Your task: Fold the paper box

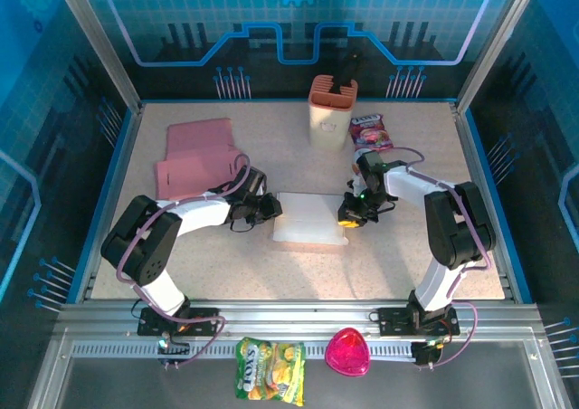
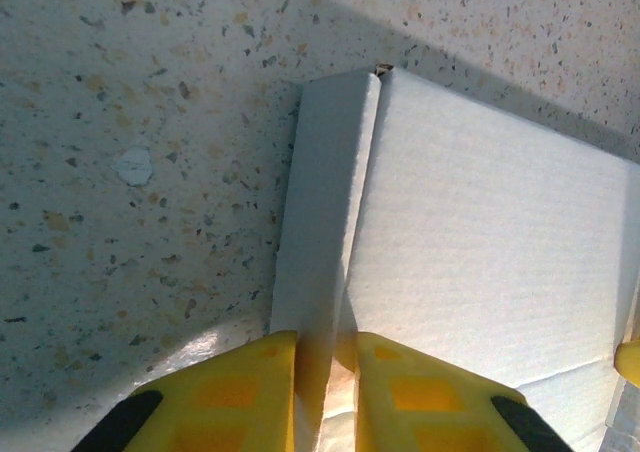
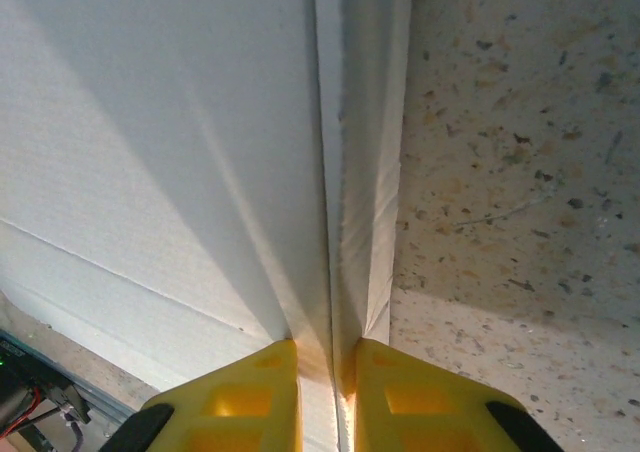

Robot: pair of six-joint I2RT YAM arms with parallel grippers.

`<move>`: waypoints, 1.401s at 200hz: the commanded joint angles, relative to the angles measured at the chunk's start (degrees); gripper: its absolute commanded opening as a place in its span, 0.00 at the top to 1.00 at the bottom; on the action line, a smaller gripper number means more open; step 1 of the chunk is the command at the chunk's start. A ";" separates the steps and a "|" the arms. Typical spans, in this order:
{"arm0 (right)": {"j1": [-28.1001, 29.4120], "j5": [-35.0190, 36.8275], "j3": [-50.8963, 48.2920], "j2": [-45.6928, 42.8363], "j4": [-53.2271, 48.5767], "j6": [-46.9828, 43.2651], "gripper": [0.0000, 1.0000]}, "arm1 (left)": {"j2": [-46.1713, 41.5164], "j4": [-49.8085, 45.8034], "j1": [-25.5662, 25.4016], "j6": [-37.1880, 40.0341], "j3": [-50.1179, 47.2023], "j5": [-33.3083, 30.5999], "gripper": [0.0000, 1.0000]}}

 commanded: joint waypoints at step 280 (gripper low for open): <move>0.10 -21.52 -2.82 -3.65 18.63 7.90 0.62 | -15.81 9.51 -0.89 2.80 -11.79 -1.59 0.59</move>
